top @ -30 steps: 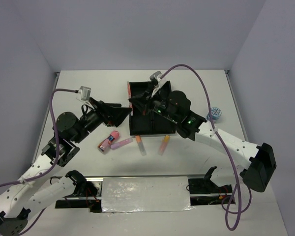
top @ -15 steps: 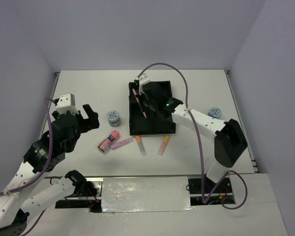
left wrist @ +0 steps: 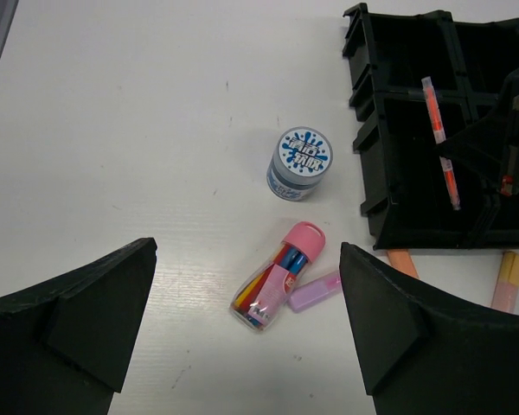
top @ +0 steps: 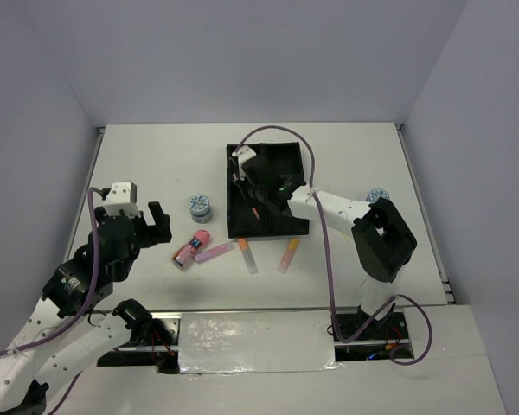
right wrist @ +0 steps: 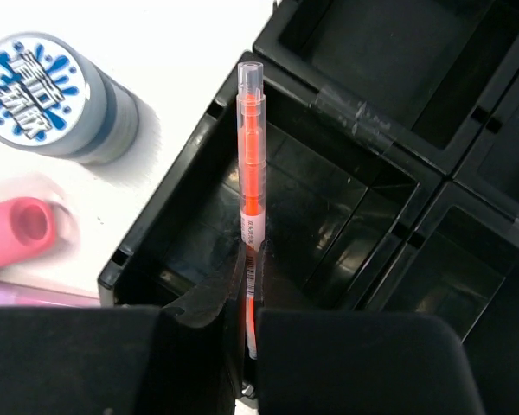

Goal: Sort the stationery into containers
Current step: Place the pen in the storage box.

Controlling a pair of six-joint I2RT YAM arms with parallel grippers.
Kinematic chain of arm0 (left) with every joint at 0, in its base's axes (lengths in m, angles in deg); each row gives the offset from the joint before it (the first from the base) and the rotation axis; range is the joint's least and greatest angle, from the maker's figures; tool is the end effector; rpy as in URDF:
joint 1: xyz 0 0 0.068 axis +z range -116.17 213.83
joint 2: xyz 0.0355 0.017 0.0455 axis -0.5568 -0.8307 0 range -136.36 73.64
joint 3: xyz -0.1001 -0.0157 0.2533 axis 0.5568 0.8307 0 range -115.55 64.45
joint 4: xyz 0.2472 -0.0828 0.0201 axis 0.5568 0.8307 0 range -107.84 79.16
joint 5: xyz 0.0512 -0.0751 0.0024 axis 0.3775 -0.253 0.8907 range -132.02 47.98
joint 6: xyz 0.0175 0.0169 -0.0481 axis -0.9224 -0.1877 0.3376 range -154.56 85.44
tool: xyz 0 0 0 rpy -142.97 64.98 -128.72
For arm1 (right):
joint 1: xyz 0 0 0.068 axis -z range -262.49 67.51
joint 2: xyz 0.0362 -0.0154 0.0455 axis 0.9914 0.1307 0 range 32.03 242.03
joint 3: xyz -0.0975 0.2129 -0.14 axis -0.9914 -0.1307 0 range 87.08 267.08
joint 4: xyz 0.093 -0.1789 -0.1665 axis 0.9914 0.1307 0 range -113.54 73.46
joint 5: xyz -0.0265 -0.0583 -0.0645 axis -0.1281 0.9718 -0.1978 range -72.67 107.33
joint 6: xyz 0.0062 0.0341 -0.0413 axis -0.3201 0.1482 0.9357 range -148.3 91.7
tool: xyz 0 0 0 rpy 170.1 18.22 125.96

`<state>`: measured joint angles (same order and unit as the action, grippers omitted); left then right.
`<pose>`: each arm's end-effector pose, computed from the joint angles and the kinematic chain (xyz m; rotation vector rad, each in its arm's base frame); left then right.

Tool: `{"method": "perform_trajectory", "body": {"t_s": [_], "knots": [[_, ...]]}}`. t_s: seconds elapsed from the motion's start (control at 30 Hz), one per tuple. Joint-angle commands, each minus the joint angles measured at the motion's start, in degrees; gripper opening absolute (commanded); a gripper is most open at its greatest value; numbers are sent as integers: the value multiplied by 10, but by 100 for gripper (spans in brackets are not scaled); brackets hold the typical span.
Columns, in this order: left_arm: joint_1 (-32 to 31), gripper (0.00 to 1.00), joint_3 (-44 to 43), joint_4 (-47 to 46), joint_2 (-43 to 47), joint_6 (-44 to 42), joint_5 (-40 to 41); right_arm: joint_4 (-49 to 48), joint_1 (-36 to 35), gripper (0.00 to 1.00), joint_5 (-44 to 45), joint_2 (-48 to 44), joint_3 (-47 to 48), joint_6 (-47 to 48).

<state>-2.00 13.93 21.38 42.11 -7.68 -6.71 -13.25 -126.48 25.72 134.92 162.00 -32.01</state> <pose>0.0962 -0.0441 0.3523 -0.2601 1.8419 -0.1651 0.2980 0.2804 0.2413 -0.6978 2.1348 0.2895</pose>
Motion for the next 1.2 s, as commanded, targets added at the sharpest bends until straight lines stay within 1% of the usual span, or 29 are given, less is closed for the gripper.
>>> {"method": "perform_trajectory", "body": {"t_s": [0.0, 0.37, 0.6, 0.7, 0.73, 0.93, 1.03, 1.17], "knots": [[-1, 99, -4, -29, -5, -20, -14, -28, 1, 0, 6, 12, -16, 8], [-1, 99, -1, -35, 2, -26, -24, -44, 0, 0, 5, 33, -46, 3], [-1, 99, -1, -35, 2, -26, -25, -26, 0, 0, 5, 64, -20, 4], [-1, 99, 0, -35, 7, -26, -24, -19, 0, 4, 5, 72, -4, 3], [-1, 99, 1, -34, 8, -25, -24, -17, 0, 8, 3, 78, 0, 3], [-1, 99, 0, -33, 13, -24, -21, -11, 0, 21, -6, 84, 17, -7], [-1, 99, 0, -34, 14, -24, -21, -11, 0, 23, -14, 82, 22, -11], [-1, 99, 0, -31, 17, -23, -18, 0, 0, 24, -14, 92, 40, -19]]}}
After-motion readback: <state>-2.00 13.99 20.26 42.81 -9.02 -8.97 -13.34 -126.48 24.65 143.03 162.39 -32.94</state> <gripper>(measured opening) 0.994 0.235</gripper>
